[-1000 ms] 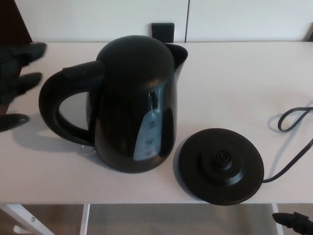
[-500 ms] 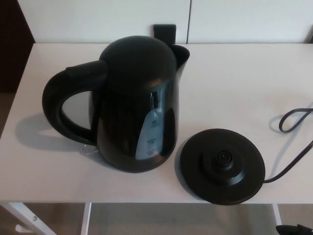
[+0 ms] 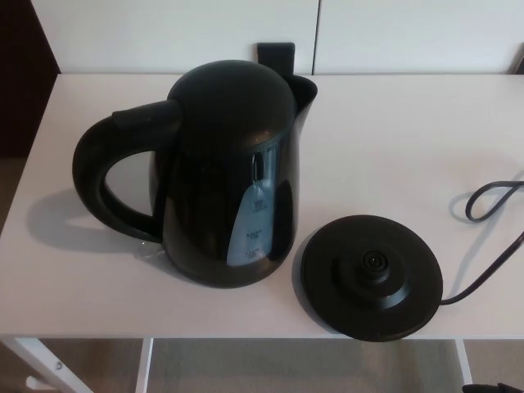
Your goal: The robot walk towards a table in front and uses its left hand to pick up the pot from the base and places it on the table
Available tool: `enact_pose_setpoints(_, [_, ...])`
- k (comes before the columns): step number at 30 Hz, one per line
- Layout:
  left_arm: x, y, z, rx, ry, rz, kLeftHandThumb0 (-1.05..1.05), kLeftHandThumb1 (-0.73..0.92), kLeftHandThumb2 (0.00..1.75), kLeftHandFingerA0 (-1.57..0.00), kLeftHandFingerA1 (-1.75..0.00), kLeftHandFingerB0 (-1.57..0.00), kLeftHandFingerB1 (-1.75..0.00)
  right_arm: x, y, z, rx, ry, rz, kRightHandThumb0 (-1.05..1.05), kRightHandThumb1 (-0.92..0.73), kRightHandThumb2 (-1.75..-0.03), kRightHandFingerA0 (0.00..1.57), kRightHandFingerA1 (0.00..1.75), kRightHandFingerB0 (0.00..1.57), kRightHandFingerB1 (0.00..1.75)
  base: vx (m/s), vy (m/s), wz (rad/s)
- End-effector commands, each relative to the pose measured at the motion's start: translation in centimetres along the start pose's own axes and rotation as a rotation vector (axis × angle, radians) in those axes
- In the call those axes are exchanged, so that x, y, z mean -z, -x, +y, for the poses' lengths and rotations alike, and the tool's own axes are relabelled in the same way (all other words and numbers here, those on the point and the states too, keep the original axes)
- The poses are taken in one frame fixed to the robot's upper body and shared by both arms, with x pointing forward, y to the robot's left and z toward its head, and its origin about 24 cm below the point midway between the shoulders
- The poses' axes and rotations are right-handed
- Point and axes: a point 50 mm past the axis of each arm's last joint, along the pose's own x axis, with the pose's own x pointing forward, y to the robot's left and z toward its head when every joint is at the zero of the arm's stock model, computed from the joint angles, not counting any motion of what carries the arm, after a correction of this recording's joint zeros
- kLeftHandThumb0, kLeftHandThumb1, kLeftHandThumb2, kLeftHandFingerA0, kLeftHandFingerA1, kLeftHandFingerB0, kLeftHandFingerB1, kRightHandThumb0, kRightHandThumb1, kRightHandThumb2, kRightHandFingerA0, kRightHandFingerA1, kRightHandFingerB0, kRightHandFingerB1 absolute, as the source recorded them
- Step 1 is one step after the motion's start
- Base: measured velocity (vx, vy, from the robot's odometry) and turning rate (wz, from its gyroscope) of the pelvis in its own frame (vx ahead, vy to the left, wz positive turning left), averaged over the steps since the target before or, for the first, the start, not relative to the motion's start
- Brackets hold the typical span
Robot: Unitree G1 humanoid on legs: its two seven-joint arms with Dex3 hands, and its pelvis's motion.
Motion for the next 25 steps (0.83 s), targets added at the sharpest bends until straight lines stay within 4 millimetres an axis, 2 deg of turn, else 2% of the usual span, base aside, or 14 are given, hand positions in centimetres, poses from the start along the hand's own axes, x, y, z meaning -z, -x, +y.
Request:
enact_pose_setpoints(1, [5.1, -8.2, -7.1, 0.452, -0.498, 0.299, -0.84, 0.89, 0.68, -0.02, -0.26, -0.04, -0.22, 0.9, 0.6, -0.7, 0.018, 0.011, 0.009, -0.35, -0.58, -0.59, 0.80, 0.45, 0.46, 0.35, 0.00, 0.000, 0.00])
enact_pose_setpoints(2, [5.0, -8.5, -7.0, 0.453, -0.512, 0.301, -0.84, 0.89, 0.68, -0.02, -0.26, -0.04, -0.22, 0.9, 0.5, -0.8, 0.020, 0.009, 0.007, -0.35, -0.58, -0.59, 0.80, 0.45, 0.46, 0.35, 0.00, 0.000, 0.00])
enact_pose_setpoints(3, [4.4, -9.9, -6.6, 0.447, -0.545, 0.296, -0.81, 0.70, 1.07, -0.04, -0.31, -0.05, -0.24, 0.7, 0.4, -0.8, 0.022, 0.003, 0.009, -0.36, -0.58, -0.59, 0.82, 0.46, 0.47, 0.36, 0.00, 0.000, 0.00])
enact_pose_setpoints(4, [4.2, -10.2, -6.5, 0.446, -0.555, 0.295, -0.81, 0.70, 1.07, -0.04, -0.31, -0.05, -0.24, 0.7, 0.3, -0.8, 0.022, 0.001, 0.010, -0.36, -0.58, -0.59, 0.82, 0.46, 0.47, 0.36, 0.00, 0.000, 0.00])
enact_pose_setpoints(5, [3.9, -10.9, -6.2, 0.440, -0.581, 0.295, -0.79, 0.89, 0.68, -0.07, -0.29, -0.07, -0.23, 0.7, 0.3, -0.7, 0.020, 0.005, 0.012, -0.37, -0.59, -0.59, 0.81, 0.46, 0.47, 0.36, 0.00, 0.000, 0.00])
enact_pose_setpoints(6, [3.9, -11.6, -5.8, 0.427, -0.593, 0.312, -0.87, 0.73, 1.08, 0.00, -0.33, -0.14, -0.23, 0.7, 0.3, -0.6, 0.016, 0.011, 0.012, -0.37, -0.59, -0.59, 0.81, 0.46, 0.47, 0.36, 0.00, 0.000, 0.00])
enact_pose_setpoints(13, [5.2, -14.8, -4.7, 0.374, -0.636, 0.464, -0.88, 0.71, 1.05, -0.07, -0.31, -0.10, -0.22, 0.8, 0.4, -0.4, 0.003, 0.009, 0.008, -0.36, -0.59, -0.59, 0.81, 0.46, 0.46, 0.35, 0.00, 0.000, 0.00])
enact_pose_setpoints(16, [5.1, -16.0, -3.5, 0.280, -0.622, 0.471, -0.81, 0.67, 1.04, -0.07, -0.36, -0.06, -0.24, 0.6, 0.4, -0.3, -0.002, 0.020, 0.001, -0.37, -0.59, -0.59, 0.81, 0.46, 0.47, 0.35, 0.00, 0.000, 0.00])
enact_pose_setpoints(18, [4.9, -16.7, -2.3, 0.181, -0.579, 0.451, -0.84, 0.69, 1.04, -0.03, -0.35, -0.10, -0.22, 0.7, 0.4, -0.3, -0.003, 0.018, 0.002, -0.37, -0.59, -0.59, 0.81, 0.45, 0.47, 0.36, 0.00, 0.000, 0.00])
enact_pose_setpoints(19, [4.7, -16.9, -1.7, 0.125, -0.563, 0.434, -0.88, 0.68, 1.03, -0.02, -0.42, -0.14, -0.28, 0.7, 0.4, -0.2, -0.004, 0.020, 0.003, -0.37, -0.59, -0.59, 0.81, 0.46, 0.47, 0.36, 0.00, 0.000, 0.00])
enact_pose_setpoints(22, [4.5, -17.0, -0.9, 0.041, -0.510, 0.400, -0.82, 0.62, 0.98, -0.05, -0.39, -0.08, -0.28, 0.6, 0.4, -0.2, -0.004, 0.027, 0.001, -0.37, -0.59, -0.59, 0.80, 0.45, 0.47, 0.36, 0.00, 0.000, 0.00])
enact_pose_setpoints(23, [4.4, -16.9, 0.2, -0.050, -0.420, 0.362, -0.86, 0.64, 1.01, 0.00, -0.39, -0.16, -0.32, 0.5, 0.3, -0.2, -0.005, 0.033, -0.007, -0.38, -0.59, -0.59, 0.81, 0.46, 0.48, 0.36, 0.00, 0.000, 0.00])
enact_pose_setpoints(24, [4.4, -16.6, 0.8, -0.090, -0.397, 0.350, -0.77, 0.59, 1.00, -0.03, -0.41, -0.05, -0.31, 0.3, 0.2, -0.2, -0.006, 0.030, -0.011, -0.38, -0.59, -0.59, 0.80, 0.46, 0.48, 0.36, 0.00, 0.000, 0.00])
enact_pose_setpoints(25, [4.4, -16.6, 0.8, -0.090, -0.397, 0.350, -0.77, 0.59, 1.00, -0.03, -0.41, -0.05, -0.31, 0.3, 0.2, -0.2, -0.006, 0.030, -0.011, -0.38, -0.59, -0.59, 0.80, 0.46, 0.48, 0.36, 0.00, 0.000, 0.00])
